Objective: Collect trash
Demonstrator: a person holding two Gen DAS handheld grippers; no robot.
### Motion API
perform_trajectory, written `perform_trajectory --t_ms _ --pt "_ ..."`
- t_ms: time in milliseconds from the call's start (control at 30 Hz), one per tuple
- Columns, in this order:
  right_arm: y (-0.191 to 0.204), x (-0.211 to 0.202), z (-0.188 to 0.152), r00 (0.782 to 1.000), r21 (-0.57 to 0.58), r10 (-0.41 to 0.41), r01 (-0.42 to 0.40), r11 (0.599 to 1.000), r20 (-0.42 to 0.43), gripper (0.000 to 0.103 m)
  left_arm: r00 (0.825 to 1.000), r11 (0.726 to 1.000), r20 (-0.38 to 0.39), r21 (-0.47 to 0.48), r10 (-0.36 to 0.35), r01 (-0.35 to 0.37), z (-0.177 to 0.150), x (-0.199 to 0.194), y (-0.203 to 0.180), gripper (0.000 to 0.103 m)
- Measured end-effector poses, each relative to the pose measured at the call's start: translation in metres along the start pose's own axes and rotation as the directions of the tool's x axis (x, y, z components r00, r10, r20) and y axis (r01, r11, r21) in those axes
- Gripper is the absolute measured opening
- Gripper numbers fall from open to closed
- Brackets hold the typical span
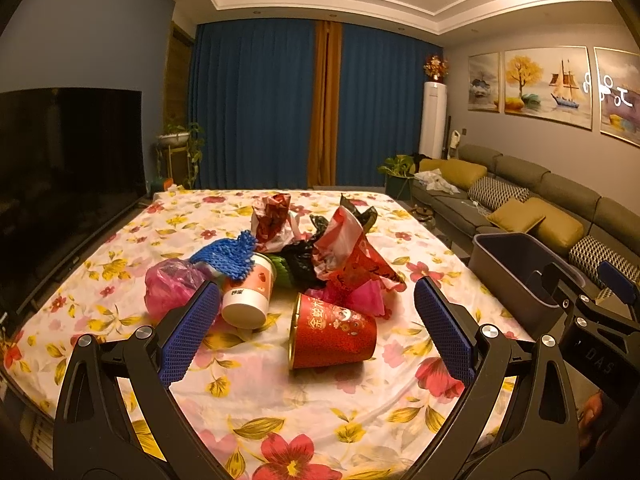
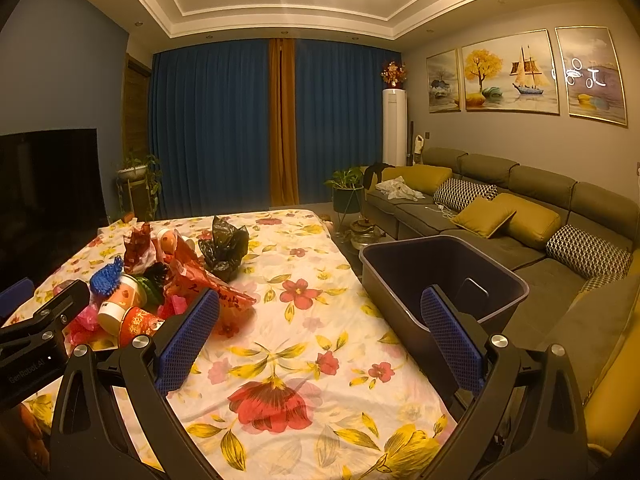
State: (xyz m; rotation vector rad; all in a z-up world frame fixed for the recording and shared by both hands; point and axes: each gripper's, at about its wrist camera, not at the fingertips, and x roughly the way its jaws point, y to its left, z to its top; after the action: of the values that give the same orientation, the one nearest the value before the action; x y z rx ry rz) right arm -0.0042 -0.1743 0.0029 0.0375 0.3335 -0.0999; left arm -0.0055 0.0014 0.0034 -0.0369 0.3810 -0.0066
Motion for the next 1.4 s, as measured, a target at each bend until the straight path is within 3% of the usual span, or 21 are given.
perform_trajectory --t_ms 1400 --pt "0.0016 -0.0017 0.0060 1.000 0.002 0.006 -0.006 1.000 0.010 0.098 1.000 1.000 0.004 -0.003 0.001 -0.001 0.0015 -0.0009 -0.0004 0.096"
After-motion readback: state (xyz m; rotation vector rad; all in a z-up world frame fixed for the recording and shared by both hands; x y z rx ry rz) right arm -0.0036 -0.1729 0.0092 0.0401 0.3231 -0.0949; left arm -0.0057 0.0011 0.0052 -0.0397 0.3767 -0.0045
